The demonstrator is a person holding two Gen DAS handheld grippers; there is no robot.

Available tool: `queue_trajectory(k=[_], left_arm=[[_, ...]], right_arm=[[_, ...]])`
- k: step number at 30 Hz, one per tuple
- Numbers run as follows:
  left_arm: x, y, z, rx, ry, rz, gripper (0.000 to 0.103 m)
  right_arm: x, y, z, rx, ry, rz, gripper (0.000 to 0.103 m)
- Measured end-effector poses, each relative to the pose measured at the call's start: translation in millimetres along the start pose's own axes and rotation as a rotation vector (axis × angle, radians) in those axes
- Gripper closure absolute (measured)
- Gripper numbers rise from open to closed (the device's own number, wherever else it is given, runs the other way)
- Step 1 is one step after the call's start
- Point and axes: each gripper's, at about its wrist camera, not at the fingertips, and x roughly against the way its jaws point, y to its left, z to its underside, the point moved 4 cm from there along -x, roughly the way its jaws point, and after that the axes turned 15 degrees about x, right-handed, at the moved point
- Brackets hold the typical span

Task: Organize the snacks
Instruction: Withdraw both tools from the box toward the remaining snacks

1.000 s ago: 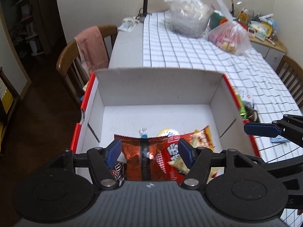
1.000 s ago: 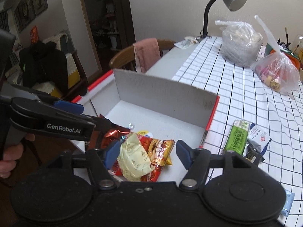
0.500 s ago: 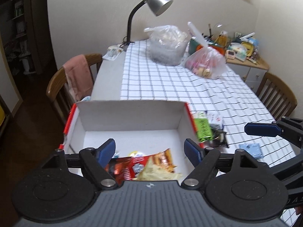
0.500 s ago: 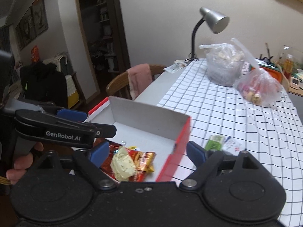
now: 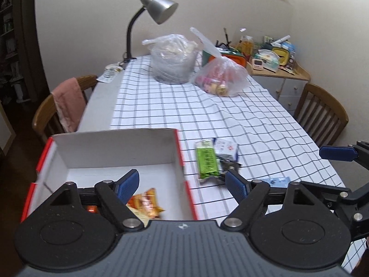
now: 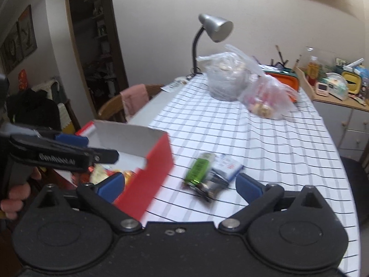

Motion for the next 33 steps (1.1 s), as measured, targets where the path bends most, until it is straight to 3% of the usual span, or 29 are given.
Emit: queue_trajectory(k=[8,15,33], left_arm=[[-27,-55,18,-0.067,0.075,0.062,0.021],[-62,-90,30,-0.092,0.127,0.065,0.021],[-161,-116,28,-0.144,0.251,0.014,0.021]], right_arm=[[6,-35,32,0.113,0.07,-0.026,0.001],[-16,-64,60,0.151,0.149,-0.069,0.003],[-88,-101,98,0.208,0.254,-0.177,0.014]])
